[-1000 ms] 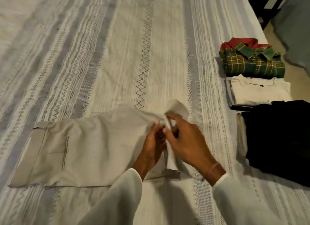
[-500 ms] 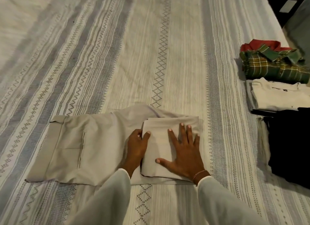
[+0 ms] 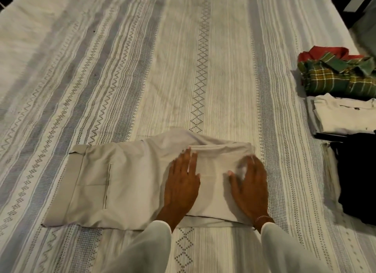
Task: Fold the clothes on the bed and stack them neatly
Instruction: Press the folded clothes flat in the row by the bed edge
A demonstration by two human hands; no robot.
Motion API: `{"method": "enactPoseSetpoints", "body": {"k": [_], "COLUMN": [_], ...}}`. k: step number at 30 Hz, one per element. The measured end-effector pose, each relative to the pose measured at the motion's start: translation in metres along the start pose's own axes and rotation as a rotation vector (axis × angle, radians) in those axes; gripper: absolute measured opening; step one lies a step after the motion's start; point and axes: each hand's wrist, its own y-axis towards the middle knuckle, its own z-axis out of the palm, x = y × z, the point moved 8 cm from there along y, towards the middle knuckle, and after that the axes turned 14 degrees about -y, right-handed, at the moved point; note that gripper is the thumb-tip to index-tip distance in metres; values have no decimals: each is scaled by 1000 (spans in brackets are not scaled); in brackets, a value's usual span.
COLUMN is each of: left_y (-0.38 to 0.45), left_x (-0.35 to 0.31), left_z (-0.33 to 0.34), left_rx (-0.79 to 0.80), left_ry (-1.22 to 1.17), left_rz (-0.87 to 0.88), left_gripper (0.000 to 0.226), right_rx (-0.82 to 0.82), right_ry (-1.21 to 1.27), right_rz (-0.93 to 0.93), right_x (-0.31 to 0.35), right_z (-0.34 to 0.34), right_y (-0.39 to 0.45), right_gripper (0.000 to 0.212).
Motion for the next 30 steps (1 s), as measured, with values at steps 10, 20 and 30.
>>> {"method": "enactPoseSetpoints", "body": {"k": [10, 20, 30], "left_y": [-12, 4, -8], "left_x": [16, -39, -46], "left_z": [40, 63, -61], "left_rx": [233, 396, 196], "left_ry": [157, -175, -1498], "left_rz": [-17, -54, -692], "left_gripper": [94, 99, 57], "right_rx": [297, 75, 219], "right_ry": [466, 460, 563], "right_rz": [222, 140, -114], "right_x": [-47, -62, 110], "right_z": [-9, -91, -122], "right_y": [4, 26, -11], "right_gripper": [36, 25, 30]}}
